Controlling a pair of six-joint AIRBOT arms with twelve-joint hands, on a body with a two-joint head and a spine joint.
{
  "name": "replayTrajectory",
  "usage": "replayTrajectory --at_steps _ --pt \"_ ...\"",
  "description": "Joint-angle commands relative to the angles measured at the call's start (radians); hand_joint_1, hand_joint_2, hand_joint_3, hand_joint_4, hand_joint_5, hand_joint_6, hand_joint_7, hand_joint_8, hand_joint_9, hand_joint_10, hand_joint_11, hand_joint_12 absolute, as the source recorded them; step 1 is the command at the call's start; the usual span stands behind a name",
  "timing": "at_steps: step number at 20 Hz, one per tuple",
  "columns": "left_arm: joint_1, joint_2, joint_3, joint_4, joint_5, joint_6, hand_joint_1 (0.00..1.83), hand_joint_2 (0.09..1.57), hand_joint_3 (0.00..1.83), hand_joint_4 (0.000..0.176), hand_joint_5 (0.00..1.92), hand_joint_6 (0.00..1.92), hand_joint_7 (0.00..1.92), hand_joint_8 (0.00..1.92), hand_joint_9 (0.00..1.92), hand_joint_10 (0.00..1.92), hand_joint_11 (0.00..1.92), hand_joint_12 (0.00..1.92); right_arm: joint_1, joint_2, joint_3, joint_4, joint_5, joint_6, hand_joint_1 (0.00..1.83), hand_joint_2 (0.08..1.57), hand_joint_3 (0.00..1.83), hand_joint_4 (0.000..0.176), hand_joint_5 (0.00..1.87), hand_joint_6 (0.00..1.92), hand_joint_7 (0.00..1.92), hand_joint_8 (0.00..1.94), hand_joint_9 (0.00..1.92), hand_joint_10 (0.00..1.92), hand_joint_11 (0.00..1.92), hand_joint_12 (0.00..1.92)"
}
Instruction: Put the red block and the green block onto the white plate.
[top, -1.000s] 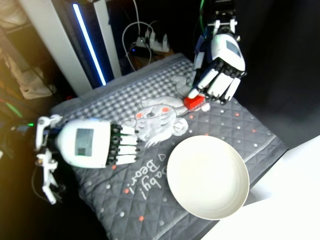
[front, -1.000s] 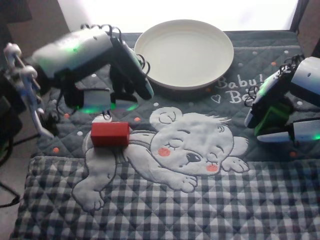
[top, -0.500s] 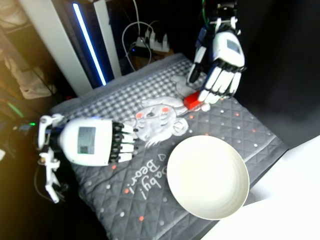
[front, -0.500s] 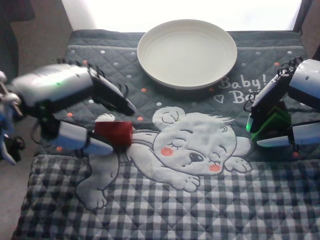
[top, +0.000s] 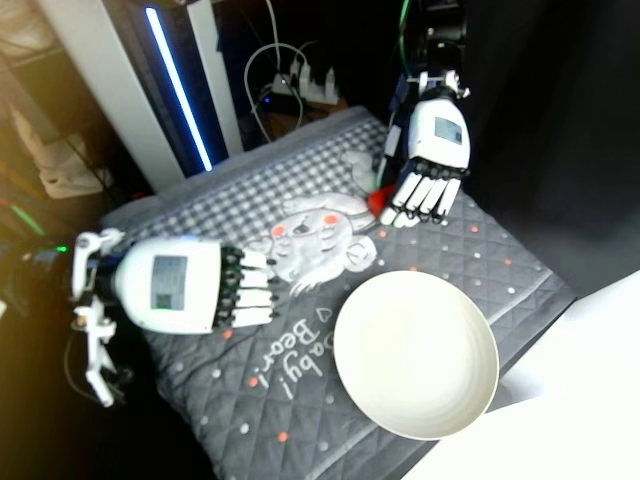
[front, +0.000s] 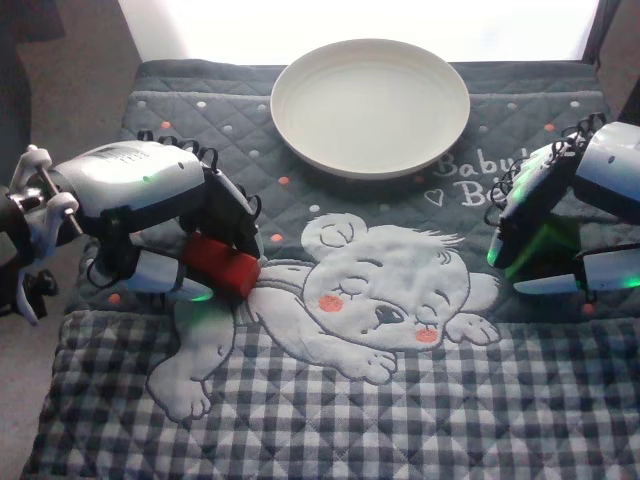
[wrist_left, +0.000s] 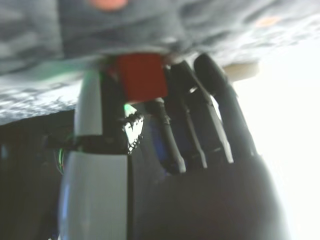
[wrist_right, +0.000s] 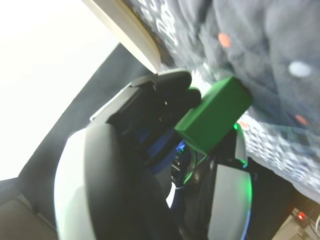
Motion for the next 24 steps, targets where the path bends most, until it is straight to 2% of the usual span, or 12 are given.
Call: replayTrajectory --at_steps 1,2,4,5,7,11,15,17,20,21,23,24 --pt "-0.008 0.001 0.002 -0.007 -0.068 0.008 1.37 1.16 0.00 0.000 1.00 0.78 0.74 1.32 0.85 1.41 0.67 1.29 0.003 0.013 0.000 0.040 0.114 0.003 1.30 1.03 0.00 0.000 1.35 0.07 1.16 0.92 1.14 1.08 1.07 1.48" --pt "-0.012 -0.003 0.004 -0.015 -0.086 0.008 1.27 1.14 0.00 0.000 1.09 0.72 0.77 1.34 0.78 1.08 0.61 1.45 0.003 0.015 0.000 0.041 0.114 0.003 1.30 1.01 0.00 0.000 1.36 0.09 1.21 0.80 1.17 0.83 1.07 1.31" --pt "-0.022 -0.003 0.005 -0.018 -0.106 0.008 1.26 1.12 0.00 0.000 1.14 0.59 0.86 1.31 0.85 1.03 0.66 1.50 0.003 0.019 0.000 0.041 0.114 0.003 1.39 1.01 0.00 0.000 1.35 0.05 1.21 0.64 1.14 1.02 1.05 1.27" --pt "-0.038 -0.003 0.006 -0.018 -0.128 0.008 1.26 1.12 0.00 0.000 1.14 0.51 0.87 1.37 0.85 1.21 0.70 1.63 0.003 0.023 0.000 0.040 0.115 0.003 1.32 0.99 0.00 0.000 1.38 0.07 1.29 0.59 1.20 0.80 1.08 1.23" --pt "-0.082 -0.005 0.007 -0.018 -0.185 0.009 1.21 1.05 0.00 0.000 1.17 0.61 0.88 1.49 0.81 1.64 0.61 1.91 0.003 0.025 0.004 0.043 0.121 0.003 1.31 0.99 0.00 0.000 1.37 0.06 1.33 0.60 1.33 0.89 1.18 1.44" --pt "-0.207 -0.071 0.060 -0.019 -0.298 0.009 1.28 1.05 0.00 0.000 1.36 0.09 0.98 1.31 1.01 1.54 0.94 1.78 0.046 -0.005 0.046 0.073 0.149 0.003 1.21 1.01 0.00 0.000 1.24 0.51 1.52 0.81 1.61 1.29 1.57 1.58" --pt "-0.285 -0.127 0.142 -0.059 -0.292 0.007 1.31 1.02 0.00 0.000 1.40 0.02 1.15 0.97 1.18 1.01 1.02 1.42 0.229 -0.143 0.181 0.047 0.071 0.003 1.22 1.00 0.00 0.000 1.27 0.45 1.27 1.10 1.33 1.56 1.29 1.82" --pt "-0.327 -0.190 0.214 -0.069 -0.267 0.007 1.31 0.99 0.00 0.000 1.42 0.01 1.25 0.75 1.29 0.80 1.16 1.20 0.298 -0.202 0.255 0.053 0.031 0.003 1.30 1.02 0.00 0.000 1.23 0.35 1.26 0.75 1.24 0.87 1.05 1.35" --pt "-0.360 -0.282 0.333 -0.113 -0.215 0.000 1.31 1.00 0.00 0.000 1.41 0.00 1.23 0.80 1.31 0.66 1.11 1.16 0.417 -0.324 0.406 0.059 -0.067 0.003 1.29 1.04 0.00 0.000 1.10 0.63 1.23 0.73 1.19 0.79 1.00 1.33" --pt "-0.360 -0.326 0.384 -0.117 -0.190 -0.021 1.39 1.00 0.00 0.000 1.37 0.01 1.22 0.66 1.18 0.89 1.06 1.14 0.433 -0.353 0.448 0.059 -0.097 0.003 1.29 1.04 0.00 0.000 1.10 0.64 1.21 0.78 1.19 0.74 0.99 1.28" --pt "-0.355 -0.380 0.444 -0.119 -0.160 -0.048 1.40 1.04 0.00 0.000 1.37 0.01 1.10 0.89 1.04 1.14 0.92 1.27 0.438 -0.373 0.481 0.059 -0.131 0.003 1.38 1.07 0.00 0.000 1.03 0.88 1.10 0.64 1.04 1.05 0.86 1.07" --pt "-0.346 -0.408 0.474 -0.129 -0.132 -0.052 1.30 1.04 0.00 0.000 1.41 0.02 1.06 1.00 0.97 0.99 0.76 1.43 0.438 -0.388 0.497 0.056 -0.160 0.000 1.39 1.07 0.00 0.000 1.01 0.92 1.09 0.64 1.03 1.09 0.86 1.07"
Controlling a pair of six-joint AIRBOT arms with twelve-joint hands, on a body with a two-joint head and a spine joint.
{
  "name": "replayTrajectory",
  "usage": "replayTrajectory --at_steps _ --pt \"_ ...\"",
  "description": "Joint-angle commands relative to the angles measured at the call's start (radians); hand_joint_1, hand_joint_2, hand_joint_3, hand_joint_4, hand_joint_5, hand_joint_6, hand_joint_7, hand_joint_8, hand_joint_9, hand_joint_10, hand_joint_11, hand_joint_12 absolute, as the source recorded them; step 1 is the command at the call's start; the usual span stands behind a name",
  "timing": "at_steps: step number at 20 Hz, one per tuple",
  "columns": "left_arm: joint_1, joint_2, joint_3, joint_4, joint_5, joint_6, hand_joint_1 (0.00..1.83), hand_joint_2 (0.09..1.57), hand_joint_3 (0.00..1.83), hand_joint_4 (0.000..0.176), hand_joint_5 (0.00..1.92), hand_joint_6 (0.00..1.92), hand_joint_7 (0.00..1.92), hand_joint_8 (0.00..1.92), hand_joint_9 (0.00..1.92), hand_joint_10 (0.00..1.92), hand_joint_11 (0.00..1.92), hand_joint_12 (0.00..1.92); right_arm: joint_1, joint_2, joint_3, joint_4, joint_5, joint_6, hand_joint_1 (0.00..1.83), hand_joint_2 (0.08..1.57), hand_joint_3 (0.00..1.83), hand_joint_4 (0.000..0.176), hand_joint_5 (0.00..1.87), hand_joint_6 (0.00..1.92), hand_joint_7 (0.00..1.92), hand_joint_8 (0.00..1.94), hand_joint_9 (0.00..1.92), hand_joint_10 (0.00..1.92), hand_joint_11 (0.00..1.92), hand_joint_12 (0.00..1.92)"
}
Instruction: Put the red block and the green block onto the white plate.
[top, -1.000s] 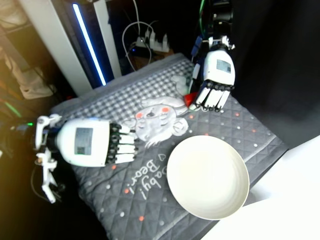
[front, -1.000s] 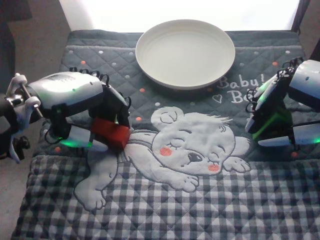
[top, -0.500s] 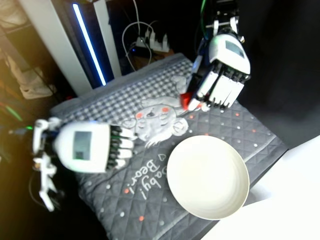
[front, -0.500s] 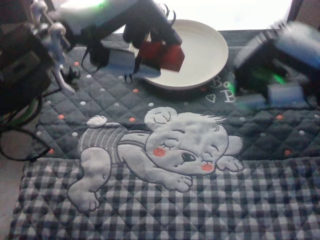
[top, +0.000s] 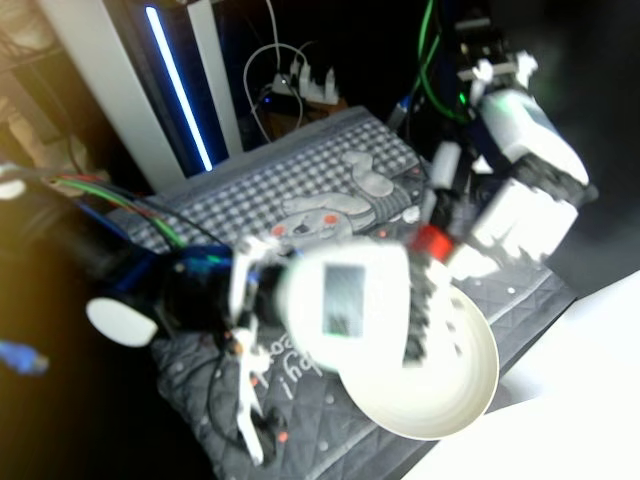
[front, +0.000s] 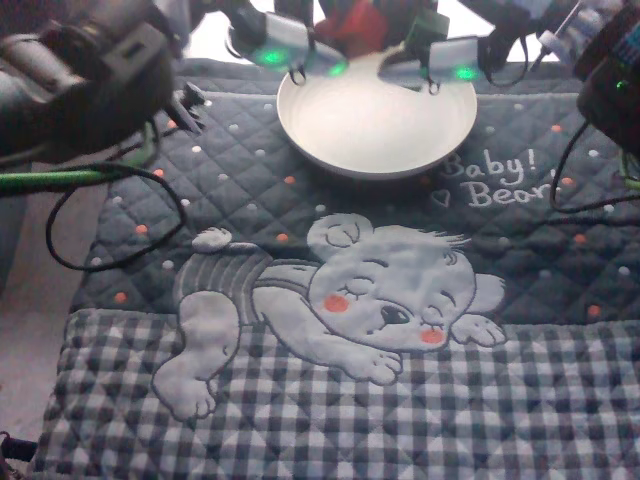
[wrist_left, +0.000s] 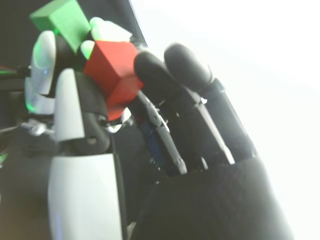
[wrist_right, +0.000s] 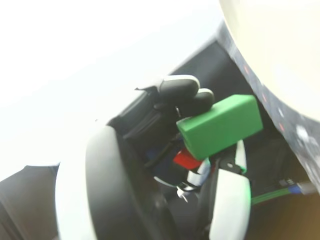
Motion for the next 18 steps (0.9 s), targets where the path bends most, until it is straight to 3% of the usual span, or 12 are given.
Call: replayTrajectory --at_steps 1,2,3,4,5,6,7,10,13,15,17,18 --pt "0.000 -0.006 0.003 -0.008 -0.091 -0.015 1.28 1.03 0.00 0.000 1.41 0.03 1.10 0.93 0.99 0.85 0.67 1.49 0.013 -0.003 0.009 0.034 0.097 -0.002 1.39 1.08 0.00 0.000 1.00 0.86 1.08 0.69 1.01 1.16 0.84 1.19" --pt "0.012 -0.011 0.013 -0.019 -0.079 -0.015 1.26 1.04 0.02 0.000 1.20 0.46 1.12 0.88 1.02 0.65 0.50 1.48 0.013 -0.016 0.018 0.029 0.079 -0.016 1.39 1.08 0.00 0.000 0.97 0.89 1.09 0.70 1.00 1.17 0.82 1.20" --pt "0.023 -0.011 0.019 -0.027 -0.065 -0.015 1.25 1.07 0.00 0.000 1.06 0.73 1.10 0.90 1.09 0.56 0.71 1.38 0.013 -0.021 0.019 0.018 0.074 -0.022 1.38 1.10 0.00 0.000 0.98 0.89 1.03 0.81 0.94 1.24 0.74 1.20" --pt "0.032 -0.010 0.019 -0.032 -0.062 -0.015 1.24 1.10 0.01 0.000 0.93 0.96 1.07 0.95 1.13 0.48 0.89 1.21 0.013 -0.020 0.012 0.014 0.074 -0.022 1.35 1.12 0.00 0.000 0.78 0.33 0.95 1.03 0.79 0.76 0.61 1.13" --pt "0.041 -0.005 0.016 -0.035 -0.063 -0.021 1.33 1.11 0.01 0.000 0.78 0.42 0.97 1.05 1.08 0.39 0.86 1.17 0.013 -0.019 -0.003 0.010 0.074 -0.022 1.14 1.08 0.00 0.000 0.63 0.08 0.66 0.41 0.71 0.44 0.53 1.01" --pt "0.050 0.001 0.011 -0.035 -0.068 -0.035 1.28 1.05 0.00 0.000 0.73 0.14 0.84 0.46 0.98 0.26 0.73 1.16 0.013 -0.013 -0.013 0.004 0.074 -0.022 0.97 1.03 0.00 0.037 0.39 0.02 0.47 0.11 0.56 0.19 0.31 0.89" --pt "0.067 0.021 -0.009 -0.035 -0.084 -0.054 1.30 1.03 0.00 0.000 0.73 0.04 0.85 0.18 0.96 0.18 0.70 1.10 0.013 0.007 -0.037 -0.007 0.075 -0.022 0.91 1.02 0.00 0.079 0.29 0.00 0.38 0.02 0.48 0.07 0.19 0.81" --pt "0.117 0.103 -0.108 -0.038 -0.164 -0.080 1.31 0.96 0.00 0.000 0.64 0.00 0.80 0.01 0.85 0.08 0.50 1.20 0.011 0.106 -0.135 -0.015 0.126 -0.022 0.77 0.97 0.00 0.131 0.22 0.00 0.32 0.00 0.29 0.01 0.00 0.62" --pt "0.193 0.261 -0.285 -0.046 -0.317 -0.080 1.25 0.96 0.00 0.000 0.54 0.00 0.70 0.00 0.77 0.02 0.53 0.99 -0.054 0.223 -0.275 -0.009 0.264 -0.023 0.69 0.92 0.00 0.128 0.18 0.00 0.25 0.00 0.21 0.00 0.00 0.29" --pt "0.252 0.321 -0.354 -0.068 -0.406 -0.080 1.24 0.95 0.00 0.000 0.51 0.00 0.67 0.00 0.74 0.01 0.53 0.92 -0.125 0.281 -0.335 0.022 0.343 -0.023 0.67 0.90 0.00 0.114 0.18 0.00 0.26 0.00 0.22 0.00 0.00 0.32" --pt "0.339 0.408 -0.452 -0.112 -0.553 -0.080 1.27 0.98 0.00 0.000 0.46 0.00 0.61 0.00 0.65 0.00 0.37 1.10 -0.240 0.358 -0.419 0.096 0.463 -0.023 0.71 0.90 0.00 0.092 0.25 0.01 0.30 0.01 0.25 0.01 0.00 0.32" --pt "0.389 0.449 -0.500 -0.135 -0.629 -0.079 1.19 1.03 0.00 0.000 0.41 0.00 0.56 0.00 0.63 0.00 0.35 1.06 -0.305 0.399 -0.465 0.138 0.533 -0.023 0.77 0.91 0.00 0.137 0.29 0.01 0.30 0.00 0.22 0.00 0.00 0.28"
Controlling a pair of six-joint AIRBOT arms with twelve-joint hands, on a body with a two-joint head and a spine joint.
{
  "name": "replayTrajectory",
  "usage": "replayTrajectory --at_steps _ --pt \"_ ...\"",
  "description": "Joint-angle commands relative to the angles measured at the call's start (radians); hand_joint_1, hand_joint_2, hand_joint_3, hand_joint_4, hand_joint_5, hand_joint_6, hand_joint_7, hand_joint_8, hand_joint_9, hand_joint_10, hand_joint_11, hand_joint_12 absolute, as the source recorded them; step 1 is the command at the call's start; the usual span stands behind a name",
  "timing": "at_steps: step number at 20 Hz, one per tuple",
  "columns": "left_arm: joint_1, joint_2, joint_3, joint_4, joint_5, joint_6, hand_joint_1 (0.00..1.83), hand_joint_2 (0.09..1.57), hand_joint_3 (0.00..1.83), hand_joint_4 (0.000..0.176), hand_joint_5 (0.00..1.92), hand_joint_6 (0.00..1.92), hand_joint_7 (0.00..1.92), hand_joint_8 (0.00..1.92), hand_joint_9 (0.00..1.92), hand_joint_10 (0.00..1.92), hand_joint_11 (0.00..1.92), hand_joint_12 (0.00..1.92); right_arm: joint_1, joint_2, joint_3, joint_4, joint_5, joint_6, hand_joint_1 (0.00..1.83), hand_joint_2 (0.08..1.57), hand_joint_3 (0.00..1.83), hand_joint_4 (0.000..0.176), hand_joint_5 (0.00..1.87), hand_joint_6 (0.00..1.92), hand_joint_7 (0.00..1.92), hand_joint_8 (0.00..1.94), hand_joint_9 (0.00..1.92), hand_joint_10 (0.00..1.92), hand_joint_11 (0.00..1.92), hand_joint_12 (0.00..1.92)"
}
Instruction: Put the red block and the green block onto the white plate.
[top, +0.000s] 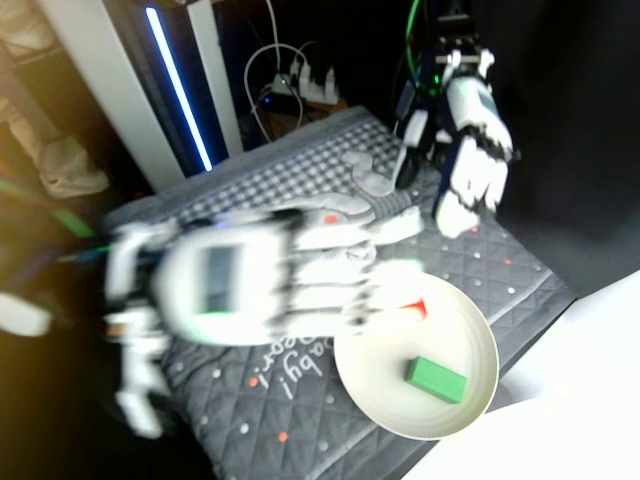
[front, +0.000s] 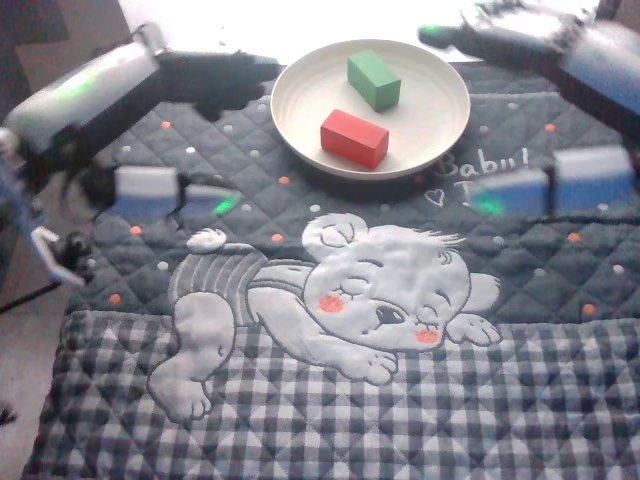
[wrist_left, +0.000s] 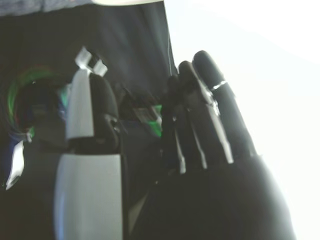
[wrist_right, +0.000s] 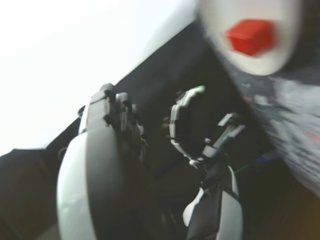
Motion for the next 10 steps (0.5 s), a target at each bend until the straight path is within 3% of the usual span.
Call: replayTrajectory --at_steps 1,4,6,7,8,9,10 --pt "0.026 0.035 -0.032 -0.040 -0.272 -0.003 1.18 1.04 0.00 0.000 0.41 0.00 0.57 0.00 0.64 0.01 0.37 1.02 -0.035 0.039 -0.027 0.088 0.244 0.003 0.79 0.91 0.00 0.120 0.29 0.00 0.31 0.00 0.23 0.00 0.00 0.34" --pt "0.158 0.094 -0.123 -0.111 -0.450 0.025 1.06 1.10 0.01 0.000 0.34 0.00 0.55 0.00 0.65 0.01 0.40 1.02 -0.179 0.079 -0.096 0.181 0.370 0.001 0.86 0.93 0.00 0.060 0.29 0.00 0.36 0.01 0.25 0.01 0.00 0.24" --pt "0.227 0.108 -0.160 -0.147 -0.540 0.034 0.95 1.17 0.01 0.000 0.33 0.00 0.54 0.00 0.64 0.00 0.38 1.01 -0.265 0.089 -0.132 0.244 0.444 0.001 0.78 0.93 0.00 0.098 0.29 0.00 0.34 0.00 0.26 0.00 0.00 0.21" --pt "0.238 0.109 -0.163 -0.151 -0.549 0.035 0.86 1.19 0.00 0.000 0.30 0.00 0.51 0.00 0.60 0.00 0.30 1.07 -0.277 0.090 -0.137 0.253 0.454 0.001 0.77 0.93 0.00 0.091 0.30 0.00 0.35 0.00 0.25 0.00 0.00 0.21" --pt "0.275 0.112 -0.184 -0.176 -0.602 0.040 0.75 1.22 0.00 0.000 0.25 0.00 0.46 0.00 0.56 0.00 0.29 1.00 -0.342 0.095 -0.165 0.303 0.510 0.001 0.76 0.93 0.00 0.020 0.26 0.00 0.37 0.01 0.28 0.01 0.00 0.21" --pt "0.310 0.114 -0.202 -0.203 -0.645 0.043 0.69 1.22 0.00 0.000 0.22 0.00 0.44 0.00 0.55 0.00 0.31 0.93 -0.419 0.098 -0.196 0.363 0.575 0.001 0.71 0.97 0.01 0.020 0.23 0.00 0.35 0.00 0.25 0.00 0.00 0.15" --pt "0.334 0.116 -0.213 -0.222 -0.674 0.044 0.59 1.26 0.01 0.000 0.10 0.00 0.31 0.00 0.44 0.00 0.24 0.87 -0.467 0.098 -0.215 0.404 0.628 0.001 0.68 0.99 0.02 0.016 0.22 0.00 0.33 0.00 0.23 0.00 0.04 0.16"
